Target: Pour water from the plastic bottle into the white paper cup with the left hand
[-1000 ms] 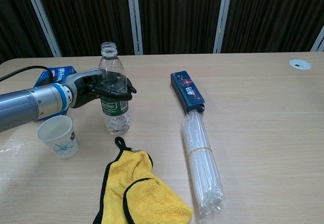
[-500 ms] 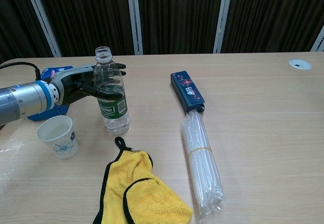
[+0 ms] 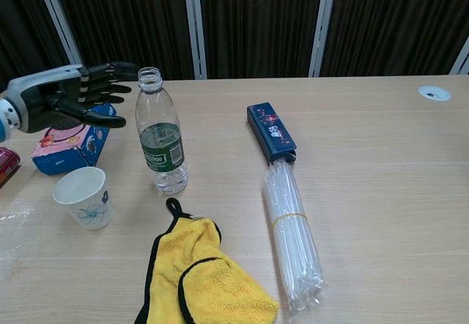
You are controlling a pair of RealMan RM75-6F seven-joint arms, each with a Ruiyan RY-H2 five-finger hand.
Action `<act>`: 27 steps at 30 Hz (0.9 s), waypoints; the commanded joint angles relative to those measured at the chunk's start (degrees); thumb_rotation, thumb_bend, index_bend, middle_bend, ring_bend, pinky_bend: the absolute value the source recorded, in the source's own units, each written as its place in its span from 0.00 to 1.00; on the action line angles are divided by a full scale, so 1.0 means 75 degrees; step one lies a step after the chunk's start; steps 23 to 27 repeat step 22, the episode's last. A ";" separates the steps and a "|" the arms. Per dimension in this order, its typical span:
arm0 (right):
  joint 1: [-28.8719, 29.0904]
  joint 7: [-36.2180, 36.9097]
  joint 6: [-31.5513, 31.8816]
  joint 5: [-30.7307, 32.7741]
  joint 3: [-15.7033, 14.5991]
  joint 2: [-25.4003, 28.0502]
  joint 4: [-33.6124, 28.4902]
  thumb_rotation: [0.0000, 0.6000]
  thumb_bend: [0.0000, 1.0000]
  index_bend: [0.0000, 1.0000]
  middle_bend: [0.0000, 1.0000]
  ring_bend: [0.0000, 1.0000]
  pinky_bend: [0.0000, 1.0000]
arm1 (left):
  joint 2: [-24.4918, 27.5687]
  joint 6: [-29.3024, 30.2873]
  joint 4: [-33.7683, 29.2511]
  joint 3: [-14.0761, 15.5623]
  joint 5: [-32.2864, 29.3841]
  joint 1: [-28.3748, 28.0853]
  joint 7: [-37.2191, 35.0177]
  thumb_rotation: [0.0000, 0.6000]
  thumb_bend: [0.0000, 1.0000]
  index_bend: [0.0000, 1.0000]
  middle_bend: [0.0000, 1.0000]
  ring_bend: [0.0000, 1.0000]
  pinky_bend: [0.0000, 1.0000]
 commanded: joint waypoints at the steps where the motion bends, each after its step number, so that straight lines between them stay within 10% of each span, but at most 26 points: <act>1: -0.0001 0.0025 0.0011 -0.0072 -0.0028 0.0018 -0.0051 1.00 0.00 0.00 0.00 0.00 0.00 | 0.0523 0.0715 -0.0450 0.0135 0.0045 0.0495 0.0992 1.00 0.00 0.00 0.00 0.00 0.00; 17: -0.0062 0.0322 0.0237 -0.0729 -0.0210 0.0256 -0.0486 1.00 0.00 0.00 0.00 0.00 0.00 | 0.2339 0.4081 -0.3290 0.0514 -0.0599 0.2980 0.8233 1.00 0.00 0.00 0.00 0.00 0.00; 27: -0.0073 0.0211 0.0313 -0.0868 -0.0241 0.0252 -0.0510 1.00 0.00 0.00 0.00 0.00 0.00 | 0.2613 0.4486 -0.3988 0.0598 -0.0833 0.3462 0.9204 1.00 0.00 0.00 0.00 0.00 0.00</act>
